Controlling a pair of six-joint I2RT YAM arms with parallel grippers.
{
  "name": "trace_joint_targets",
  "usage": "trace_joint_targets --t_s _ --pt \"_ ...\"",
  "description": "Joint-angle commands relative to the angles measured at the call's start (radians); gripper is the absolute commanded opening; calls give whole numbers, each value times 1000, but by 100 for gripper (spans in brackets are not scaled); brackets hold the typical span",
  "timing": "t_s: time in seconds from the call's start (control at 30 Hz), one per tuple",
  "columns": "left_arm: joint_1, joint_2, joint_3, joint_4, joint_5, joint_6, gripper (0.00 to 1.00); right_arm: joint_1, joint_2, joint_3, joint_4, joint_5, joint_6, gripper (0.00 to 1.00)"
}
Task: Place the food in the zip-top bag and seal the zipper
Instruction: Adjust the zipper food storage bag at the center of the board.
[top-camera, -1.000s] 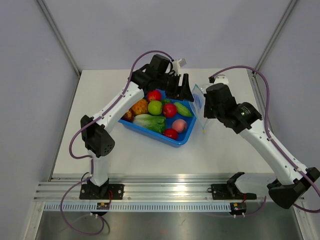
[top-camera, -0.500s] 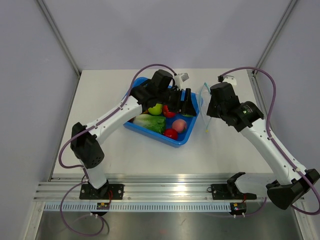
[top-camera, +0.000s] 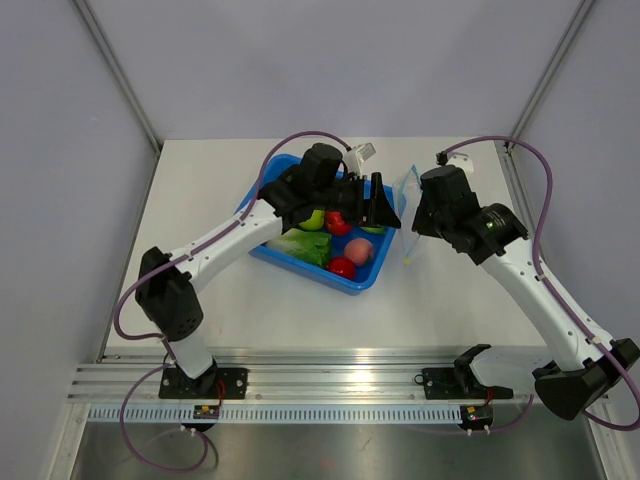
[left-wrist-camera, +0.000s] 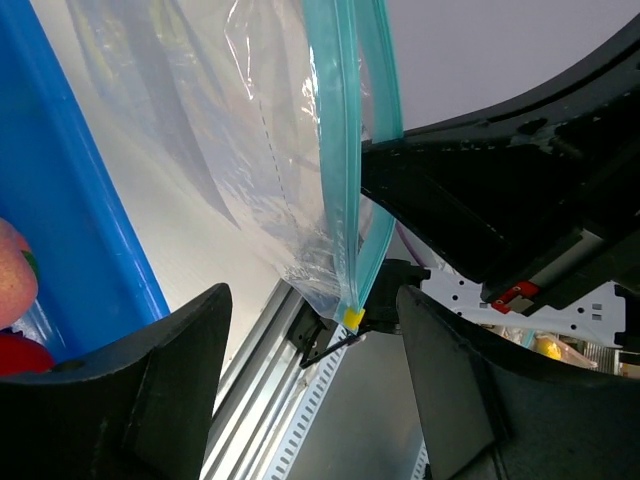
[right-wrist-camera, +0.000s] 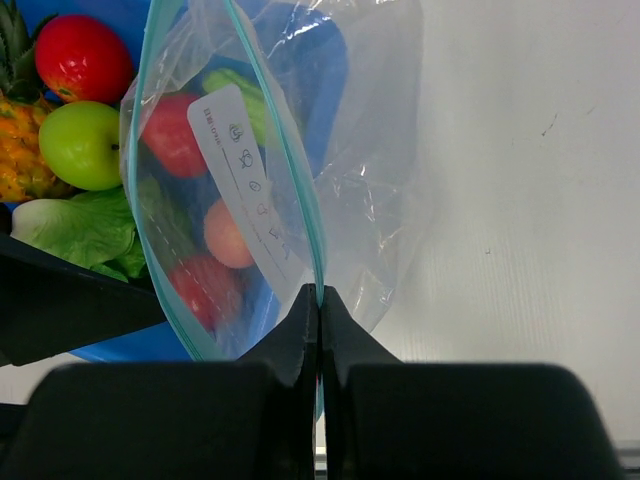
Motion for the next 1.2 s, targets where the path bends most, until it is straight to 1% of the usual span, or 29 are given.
trace_joint_targets --t_s 0.0,0.1,0.13,0.23,0.3,0.4,0.53,0.7,0.8,0.93,0.97,1.03,1.07,1.1,1.13,1.17 --pt "2 -76 -2 81 -11 -38 70 -7 -7 7 34 -19 19 0" --pt "0 -74 15 68 -86 -69 69 -5 -6 9 42 -25 25 0" --pt "-3 -71 22 67 -141 -77 68 -5 -8 4 48 -32 28 0" --pt "-21 -45 74 16 -213 -68 68 -7 -10 0 47 -37 36 0" --pt "-44 -30 94 -11 -216 -40 68 -7 -11 -2 48 -38 36 0" --pt "-75 -24 111 -43 -293 -15 68 -7 -11 -6 47 -34 37 0" --pt "-81 -1 124 -62 -322 -12 67 -7 -8 -11 36 -34 48 0" --pt "-102 41 180 -102 -333 6 66 -7 -20 -16 21 -19 51 0" --pt "-112 70 202 -105 -332 9 64 -7 -29 -16 18 -11 51 0" --pt "-112 90 207 -123 -330 34 48 -7 -36 -12 7 -12 45 0" --pt "-112 90 202 -123 -325 38 36 -7 -39 -16 8 -15 42 0" --pt "-112 81 179 -110 -306 57 24 -7 -59 -40 16 -32 36 0" --pt "-112 78 173 -102 -301 61 13 -5 -66 -48 14 -32 37 0" --pt "-107 75 167 -97 -293 69 4 -7 -83 -57 11 -31 39 0" --pt "-106 75 165 -97 -267 78 0 -7 -92 -71 1 -19 42 0" --pt "-98 78 165 -94 -243 84 0 -7 -102 -78 -7 -11 46 0"
